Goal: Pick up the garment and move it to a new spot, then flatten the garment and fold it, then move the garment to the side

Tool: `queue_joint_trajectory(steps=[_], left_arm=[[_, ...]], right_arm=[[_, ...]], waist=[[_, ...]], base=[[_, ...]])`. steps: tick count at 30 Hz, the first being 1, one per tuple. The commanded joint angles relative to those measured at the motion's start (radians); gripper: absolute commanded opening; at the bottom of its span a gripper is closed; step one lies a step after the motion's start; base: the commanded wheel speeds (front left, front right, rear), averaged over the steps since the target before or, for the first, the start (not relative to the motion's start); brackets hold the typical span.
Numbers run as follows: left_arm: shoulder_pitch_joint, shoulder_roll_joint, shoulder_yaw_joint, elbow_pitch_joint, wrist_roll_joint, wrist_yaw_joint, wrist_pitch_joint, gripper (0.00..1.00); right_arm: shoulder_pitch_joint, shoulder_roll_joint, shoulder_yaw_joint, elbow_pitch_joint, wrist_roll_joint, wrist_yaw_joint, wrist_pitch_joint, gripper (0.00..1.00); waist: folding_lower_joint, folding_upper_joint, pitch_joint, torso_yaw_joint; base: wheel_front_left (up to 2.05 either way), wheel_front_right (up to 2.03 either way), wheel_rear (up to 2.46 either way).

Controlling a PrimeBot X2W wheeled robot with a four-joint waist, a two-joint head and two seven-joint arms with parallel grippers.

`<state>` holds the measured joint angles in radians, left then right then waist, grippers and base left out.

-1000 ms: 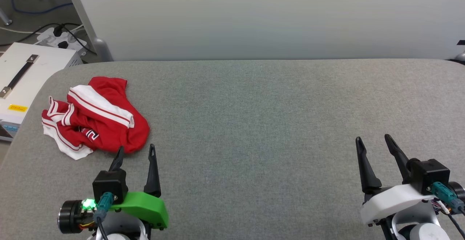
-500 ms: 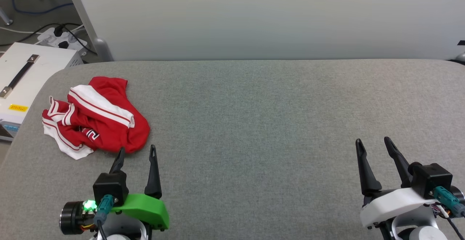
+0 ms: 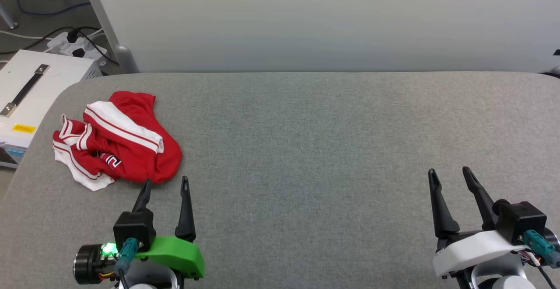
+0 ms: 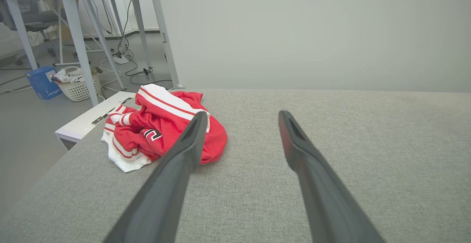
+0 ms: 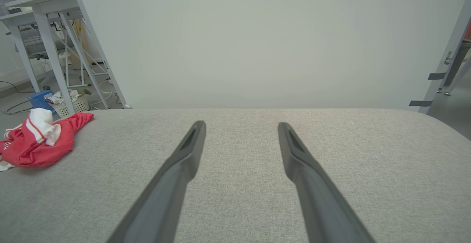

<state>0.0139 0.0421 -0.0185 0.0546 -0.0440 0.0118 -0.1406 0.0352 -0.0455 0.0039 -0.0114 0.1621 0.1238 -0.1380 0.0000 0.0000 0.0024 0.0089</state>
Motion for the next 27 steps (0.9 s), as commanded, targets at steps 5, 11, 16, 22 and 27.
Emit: queue_joint_trajectory(steps=[5, 11, 16, 22, 27], left_arm=[[-0.002, 0.005, 0.000, 0.007, -0.009, 0.003, -0.018, 1.00], [-0.009, 0.005, 0.009, 0.012, -0.018, 0.005, -0.031, 1.00], [-0.014, 0.006, 0.023, 0.015, -0.030, 0.008, -0.041, 1.00], [-0.018, 0.006, 0.042, 0.020, -0.038, 0.012, -0.054, 1.00], [-0.020, 0.006, 0.060, 0.025, -0.046, 0.015, -0.064, 1.00]], right_arm=[[0.016, -0.003, 0.004, -0.007, 0.011, 0.004, -0.021, 1.00], [0.015, -0.003, 0.012, -0.011, 0.013, 0.005, -0.034, 1.00], [0.015, -0.003, 0.020, -0.012, 0.012, 0.005, -0.044, 1.00], [0.013, -0.003, 0.034, -0.013, 0.003, 0.005, -0.056, 1.00], [0.010, -0.004, 0.043, -0.016, -0.001, 0.005, -0.067, 1.00]], waist=[[0.0000, 0.0000, 0.003, 0.010], [0.0000, 0.0000, 0.011, 0.042], [0.0000, 0.0000, 0.020, 0.086], [0.0000, 0.0000, 0.029, 0.147], [0.0000, 0.0000, 0.039, 0.203]], base=[[0.00, 0.00, 0.00], [0.00, 0.00, 0.00], [0.00, 0.00, 0.00], [0.00, 0.00, 0.00], [0.00, 0.00, 0.00]])
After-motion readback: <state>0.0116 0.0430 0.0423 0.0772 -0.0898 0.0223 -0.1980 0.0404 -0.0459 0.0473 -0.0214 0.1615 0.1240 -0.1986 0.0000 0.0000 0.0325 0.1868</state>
